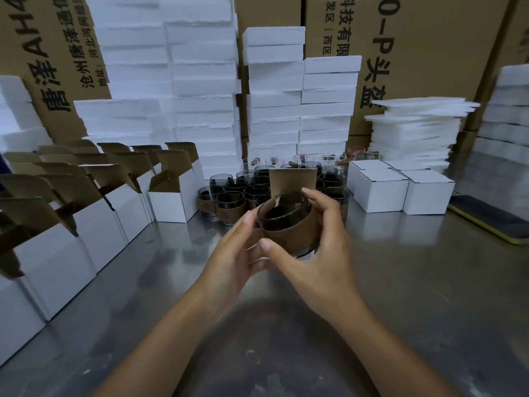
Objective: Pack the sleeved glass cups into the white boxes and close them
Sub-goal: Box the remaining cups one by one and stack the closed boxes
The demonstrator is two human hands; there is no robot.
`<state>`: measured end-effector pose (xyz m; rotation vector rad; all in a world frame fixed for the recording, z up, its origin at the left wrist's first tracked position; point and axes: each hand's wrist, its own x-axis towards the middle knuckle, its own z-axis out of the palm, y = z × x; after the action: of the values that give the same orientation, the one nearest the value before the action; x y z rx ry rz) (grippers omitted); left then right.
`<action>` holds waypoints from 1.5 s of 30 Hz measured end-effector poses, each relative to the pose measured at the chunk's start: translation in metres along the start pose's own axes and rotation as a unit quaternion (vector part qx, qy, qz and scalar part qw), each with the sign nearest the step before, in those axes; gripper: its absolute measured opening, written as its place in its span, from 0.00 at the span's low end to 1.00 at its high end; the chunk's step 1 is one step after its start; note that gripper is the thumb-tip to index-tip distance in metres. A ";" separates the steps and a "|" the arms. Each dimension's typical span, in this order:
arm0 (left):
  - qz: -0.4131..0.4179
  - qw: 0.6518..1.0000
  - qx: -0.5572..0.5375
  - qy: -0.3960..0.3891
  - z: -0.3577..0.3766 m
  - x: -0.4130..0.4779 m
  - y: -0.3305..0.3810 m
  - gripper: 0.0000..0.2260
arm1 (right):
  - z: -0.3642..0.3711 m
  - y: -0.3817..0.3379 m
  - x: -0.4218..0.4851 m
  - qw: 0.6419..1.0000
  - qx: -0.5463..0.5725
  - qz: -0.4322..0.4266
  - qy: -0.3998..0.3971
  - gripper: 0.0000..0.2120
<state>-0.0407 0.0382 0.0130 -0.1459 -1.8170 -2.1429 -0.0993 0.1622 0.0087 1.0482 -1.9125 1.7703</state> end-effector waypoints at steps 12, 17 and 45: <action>0.116 0.989 0.071 0.051 -0.004 -0.001 -0.004 0.21 | 0.002 0.002 0.001 0.999 0.000 -0.051 -0.014 0.35; 0.122 0.988 0.078 0.061 -0.004 -0.002 -0.003 0.21 | 0.002 0.002 0.001 0.998 0.004 -0.060 -0.018 0.35; 0.068 0.992 0.107 -0.006 -0.002 -0.006 -0.005 0.19 | -0.019 -0.009 0.018 0.884 0.326 0.301 -0.146 0.17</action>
<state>-0.0366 0.0384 0.0062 -0.2250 -1.9678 -1.8463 -0.1094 0.1755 0.0306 1.0166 -1.9954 2.9011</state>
